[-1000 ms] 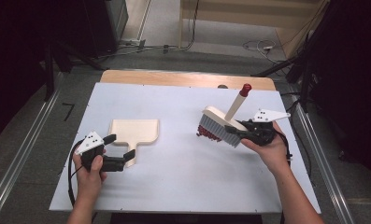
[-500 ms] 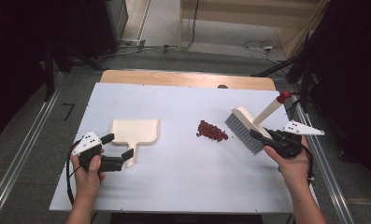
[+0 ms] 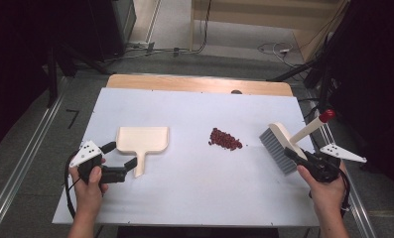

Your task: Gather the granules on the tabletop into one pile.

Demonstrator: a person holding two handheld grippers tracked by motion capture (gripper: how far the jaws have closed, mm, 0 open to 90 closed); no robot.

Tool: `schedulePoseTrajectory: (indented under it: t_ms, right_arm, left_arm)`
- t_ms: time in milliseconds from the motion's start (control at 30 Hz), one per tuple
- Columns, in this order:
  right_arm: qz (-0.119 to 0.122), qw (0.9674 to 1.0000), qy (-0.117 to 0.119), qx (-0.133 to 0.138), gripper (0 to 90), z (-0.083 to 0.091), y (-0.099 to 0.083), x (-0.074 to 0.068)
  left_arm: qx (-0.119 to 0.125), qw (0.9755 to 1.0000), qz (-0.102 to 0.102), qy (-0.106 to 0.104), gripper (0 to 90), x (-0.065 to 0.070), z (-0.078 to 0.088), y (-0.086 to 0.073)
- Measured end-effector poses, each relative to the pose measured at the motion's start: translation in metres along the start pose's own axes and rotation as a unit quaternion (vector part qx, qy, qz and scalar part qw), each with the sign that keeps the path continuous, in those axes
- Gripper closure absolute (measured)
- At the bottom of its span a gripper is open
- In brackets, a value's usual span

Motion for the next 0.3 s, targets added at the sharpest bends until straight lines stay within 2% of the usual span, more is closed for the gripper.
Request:
schedulePoseTrajectory:
  t_ms: [67,167,300]
  right_arm:
    - [-0.008,1.0000,0.002,-0.001,65.6,0.0012,-0.0034,0.0017]
    - [-0.002,1.0000,-0.004,-0.008,65.6,-0.0018,-0.0047,0.0032]
    - [-0.004,0.9999,0.001,-0.010,65.6,-0.0055,-0.0059,0.0065]
  left_arm:
    - [0.000,1.0000,0.001,0.001,0.4,-0.0003,-0.0008,-0.0004]
    - [-0.006,1.0000,-0.003,0.000,0.4,-0.0002,-0.0031,-0.0012]
    - [-0.009,1.0000,-0.001,-0.001,0.5,-0.0006,-0.0055,-0.0019]
Point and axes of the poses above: each handheld gripper's, and its own axes: z roughly backward along the jaws, y roughly out of its top, x roughly to its right, the point moved 1 cm from there along -z, roughly forward along the jaws, and after that the axes turned 1 degree about y, right-handed, at the moved point
